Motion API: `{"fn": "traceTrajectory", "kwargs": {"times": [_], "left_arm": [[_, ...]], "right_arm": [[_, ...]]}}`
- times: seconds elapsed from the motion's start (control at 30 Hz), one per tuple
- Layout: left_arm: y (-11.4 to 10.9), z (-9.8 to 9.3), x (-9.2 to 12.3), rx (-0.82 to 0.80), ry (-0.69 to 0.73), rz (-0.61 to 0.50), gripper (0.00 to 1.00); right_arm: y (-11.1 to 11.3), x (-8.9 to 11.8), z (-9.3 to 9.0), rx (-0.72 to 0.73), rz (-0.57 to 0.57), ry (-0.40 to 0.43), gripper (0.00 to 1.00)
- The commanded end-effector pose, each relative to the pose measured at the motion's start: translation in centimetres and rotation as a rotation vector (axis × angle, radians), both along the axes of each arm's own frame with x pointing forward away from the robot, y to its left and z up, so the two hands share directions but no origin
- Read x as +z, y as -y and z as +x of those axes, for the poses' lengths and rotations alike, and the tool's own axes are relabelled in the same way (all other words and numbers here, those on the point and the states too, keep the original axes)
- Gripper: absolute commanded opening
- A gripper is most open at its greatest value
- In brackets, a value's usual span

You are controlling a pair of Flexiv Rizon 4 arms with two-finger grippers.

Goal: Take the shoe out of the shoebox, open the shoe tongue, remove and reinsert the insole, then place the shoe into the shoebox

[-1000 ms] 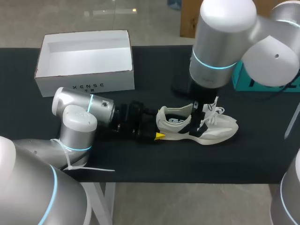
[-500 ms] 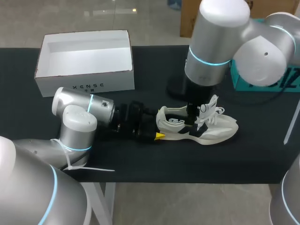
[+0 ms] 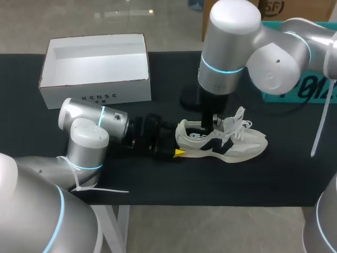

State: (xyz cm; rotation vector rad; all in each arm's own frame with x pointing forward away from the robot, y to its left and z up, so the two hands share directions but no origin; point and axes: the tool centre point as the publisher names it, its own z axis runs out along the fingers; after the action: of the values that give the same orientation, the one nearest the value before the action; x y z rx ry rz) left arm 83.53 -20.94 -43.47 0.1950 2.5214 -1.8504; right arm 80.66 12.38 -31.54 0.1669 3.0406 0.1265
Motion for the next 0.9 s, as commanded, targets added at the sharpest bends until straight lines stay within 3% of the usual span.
{"fn": "traceTrajectory", "kwargs": {"times": [0.03, 0.5, 0.9], "left_arm": [[-0.1, 0.1, -0.1, -0.002, 0.0, 0.004, 0.0], [-0.1, 0.1, -0.1, -0.002, 0.0, 0.004, 0.0], [-0.1, 0.1, -0.1, -0.002, 0.0, 0.004, 0.0]], "right_arm": [[0.7, -0.8, 0.8, 0.0, 0.004, -0.002, 0.0], [3.6, -3.1, 3.8, 0.009, -0.019, -0.018, 0.0], [4.2, -6.7, 4.9, -0.008, -0.047, -0.037, 0.0]]}}
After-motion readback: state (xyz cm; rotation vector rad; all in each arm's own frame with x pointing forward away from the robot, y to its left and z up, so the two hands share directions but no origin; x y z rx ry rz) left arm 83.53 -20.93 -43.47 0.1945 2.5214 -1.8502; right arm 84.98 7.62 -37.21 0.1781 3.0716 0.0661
